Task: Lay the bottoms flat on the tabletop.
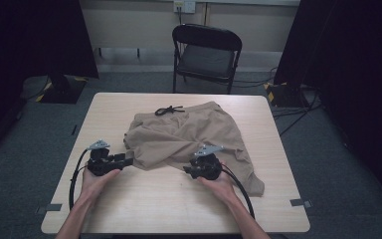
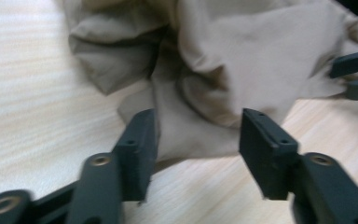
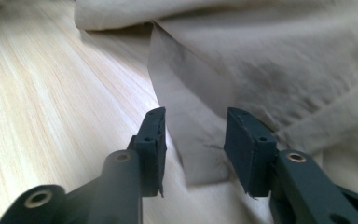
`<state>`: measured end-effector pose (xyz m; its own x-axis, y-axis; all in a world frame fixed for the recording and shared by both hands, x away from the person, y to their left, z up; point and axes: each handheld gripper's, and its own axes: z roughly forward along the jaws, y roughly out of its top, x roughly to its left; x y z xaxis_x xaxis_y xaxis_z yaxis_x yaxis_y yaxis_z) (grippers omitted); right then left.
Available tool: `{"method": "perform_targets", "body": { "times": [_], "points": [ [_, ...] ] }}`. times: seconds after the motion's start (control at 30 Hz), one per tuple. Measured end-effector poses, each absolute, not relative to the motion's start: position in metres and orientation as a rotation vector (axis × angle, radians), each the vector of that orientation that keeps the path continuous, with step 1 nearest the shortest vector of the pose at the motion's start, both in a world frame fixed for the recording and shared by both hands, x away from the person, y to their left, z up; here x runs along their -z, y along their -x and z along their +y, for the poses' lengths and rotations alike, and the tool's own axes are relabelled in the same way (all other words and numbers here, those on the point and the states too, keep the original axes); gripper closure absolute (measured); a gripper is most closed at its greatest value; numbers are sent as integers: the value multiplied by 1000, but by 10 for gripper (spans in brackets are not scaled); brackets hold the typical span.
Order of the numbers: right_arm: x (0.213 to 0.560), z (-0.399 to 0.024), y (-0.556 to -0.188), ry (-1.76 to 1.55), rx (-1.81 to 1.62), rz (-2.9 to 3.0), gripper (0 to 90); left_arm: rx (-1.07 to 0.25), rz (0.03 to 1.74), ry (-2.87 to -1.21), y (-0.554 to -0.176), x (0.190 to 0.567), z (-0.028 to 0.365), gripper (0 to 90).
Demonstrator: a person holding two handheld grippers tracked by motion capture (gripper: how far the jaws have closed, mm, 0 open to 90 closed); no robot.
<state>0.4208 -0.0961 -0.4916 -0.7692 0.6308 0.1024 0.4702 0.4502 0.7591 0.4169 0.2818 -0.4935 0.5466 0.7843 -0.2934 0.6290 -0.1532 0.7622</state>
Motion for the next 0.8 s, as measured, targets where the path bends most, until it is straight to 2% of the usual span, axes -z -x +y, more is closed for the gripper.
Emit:
{"method": "perform_targets", "body": {
  "times": [0.1, 0.23, 0.27, 0.3, 0.33, 0.37, 0.4, 0.43, 0.53, 0.63, 0.8],
  "points": [
    [492, -97, -417, -940, -1206, 2507, 545, -244, 1171, -1899, -419, 498, 276, 388],
    [498, -102, -411, -928, -1196, 2486, 530, -277, 1160, -1913, -421, 499, 271, 386],
    [499, -103, -411, -937, -1202, 2475, 538, -297, 1157, -1923, -420, 499, 270, 419],
    [499, -104, -411, -940, -1192, 2467, 585, -317, 1154, -1934, -420, 499, 269, 478],
    [499, -104, -411, -925, -1170, 2455, 641, -323, 1148, -1951, -419, 499, 268, 514],
    [499, -104, -411, -926, -1151, 2438, 700, -321, 1138, -1960, -418, 498, 268, 607],
    [498, -105, -411, -943, -1151, 2434, 754, -318, 1130, -1975, -417, 498, 267, 652],
    [498, -106, -412, -952, -1158, 2434, 845, -308, 1122, -1990, -415, 497, 266, 728],
    [496, -109, -409, -972, -1211, 2449, 875, -234, 1063, -1982, -409, 492, 268, 818],
    [487, -116, -407, -980, -1268, 2420, 880, -189, 990, -1892, -399, 476, 275, 855],
    [457, -141, -418, -1029, -1370, 2293, 884, -183, 968, -1677, -398, 449, 293, 877]
  ]
}}
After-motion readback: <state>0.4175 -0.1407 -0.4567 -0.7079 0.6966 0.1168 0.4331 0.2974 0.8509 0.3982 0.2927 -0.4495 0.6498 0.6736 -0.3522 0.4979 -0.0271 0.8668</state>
